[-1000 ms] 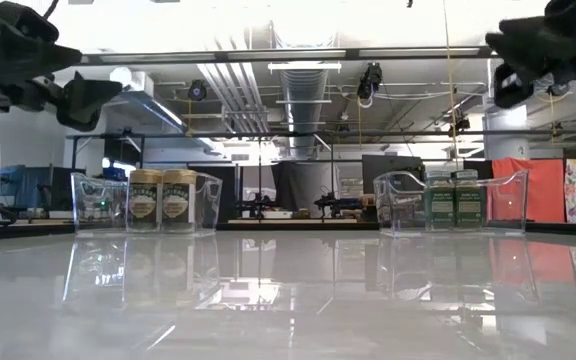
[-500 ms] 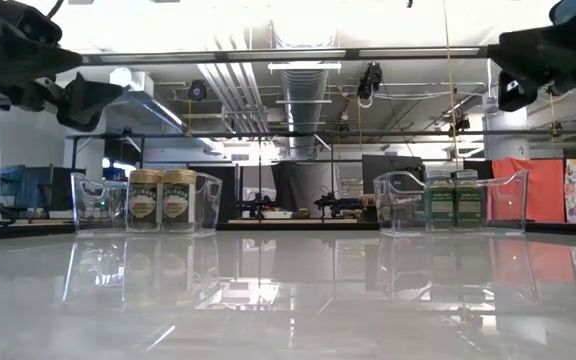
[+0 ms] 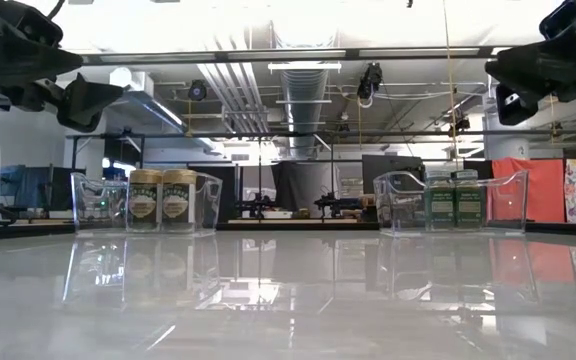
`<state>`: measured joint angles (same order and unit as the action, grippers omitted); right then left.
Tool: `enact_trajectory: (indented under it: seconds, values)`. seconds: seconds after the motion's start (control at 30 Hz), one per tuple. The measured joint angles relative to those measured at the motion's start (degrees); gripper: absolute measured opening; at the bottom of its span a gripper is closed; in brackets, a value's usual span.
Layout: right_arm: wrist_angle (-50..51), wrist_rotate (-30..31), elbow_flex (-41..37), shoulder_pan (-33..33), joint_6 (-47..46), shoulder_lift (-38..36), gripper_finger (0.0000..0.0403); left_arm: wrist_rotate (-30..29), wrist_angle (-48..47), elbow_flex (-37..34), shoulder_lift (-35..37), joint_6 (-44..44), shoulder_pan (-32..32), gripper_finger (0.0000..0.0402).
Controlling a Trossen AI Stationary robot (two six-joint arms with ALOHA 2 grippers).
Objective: Sort spices by type
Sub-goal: Return to Home Position
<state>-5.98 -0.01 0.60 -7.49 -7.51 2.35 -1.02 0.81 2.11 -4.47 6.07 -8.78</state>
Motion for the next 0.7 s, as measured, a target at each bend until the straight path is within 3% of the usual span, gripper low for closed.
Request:
enact_trajectory:
  seconds: [0.4,0.7]
  values:
    - [-0.03,0.00,0.00,0.00,0.00,0.07,0.0093,-0.02,0.00,0.00,-0.62,0.00,0.00,0.0279]
    - [-0.03,-0.02,-0.02,0.00,0.02,0.07,0.0078,-0.02,-0.02,0.02,-0.70,0.01,0.00,0.0279]
